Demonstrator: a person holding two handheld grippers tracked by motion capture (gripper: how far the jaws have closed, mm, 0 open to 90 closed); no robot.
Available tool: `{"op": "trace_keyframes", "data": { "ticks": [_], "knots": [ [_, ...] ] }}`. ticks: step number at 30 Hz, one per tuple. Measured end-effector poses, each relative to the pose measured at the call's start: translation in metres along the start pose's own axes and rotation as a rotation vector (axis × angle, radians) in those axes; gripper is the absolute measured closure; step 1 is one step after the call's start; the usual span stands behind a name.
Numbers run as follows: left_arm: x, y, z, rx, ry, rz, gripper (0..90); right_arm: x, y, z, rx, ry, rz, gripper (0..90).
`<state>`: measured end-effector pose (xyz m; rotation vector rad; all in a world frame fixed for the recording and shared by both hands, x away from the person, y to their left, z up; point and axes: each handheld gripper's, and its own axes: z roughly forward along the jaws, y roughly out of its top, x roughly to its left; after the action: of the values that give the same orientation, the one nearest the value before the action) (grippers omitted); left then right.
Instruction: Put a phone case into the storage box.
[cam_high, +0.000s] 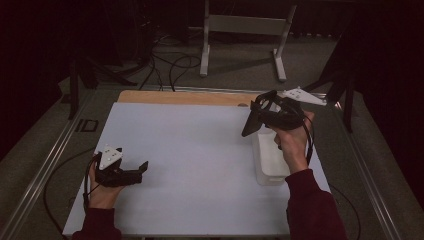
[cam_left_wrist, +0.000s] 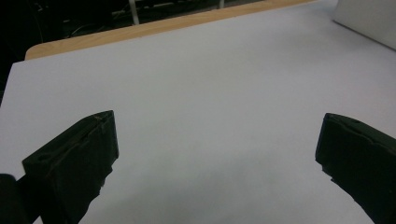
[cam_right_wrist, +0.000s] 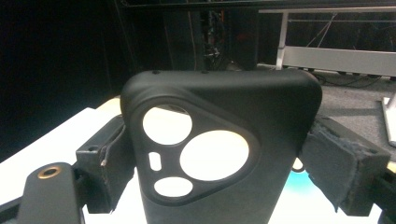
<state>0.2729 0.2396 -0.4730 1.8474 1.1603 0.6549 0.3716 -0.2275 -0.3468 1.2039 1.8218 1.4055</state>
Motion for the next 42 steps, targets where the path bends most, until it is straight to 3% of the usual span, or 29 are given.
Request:
{"op": "trace_keyframes", "data": {
  "ticks": [28,42],
  "knots": [
    [0.001,0.0,-0.001,-0.014,-0.001,-0.004,0.0,-0.03,0.005,0.015,0.015,-0.171,-0.002,15.7],
    [0.002,0.0,-0.002,-0.02,0.005,-0.008,0.0,-0.044,0.003,0.024,0.035,-0.238,0.029,15.7]
  ]
}}
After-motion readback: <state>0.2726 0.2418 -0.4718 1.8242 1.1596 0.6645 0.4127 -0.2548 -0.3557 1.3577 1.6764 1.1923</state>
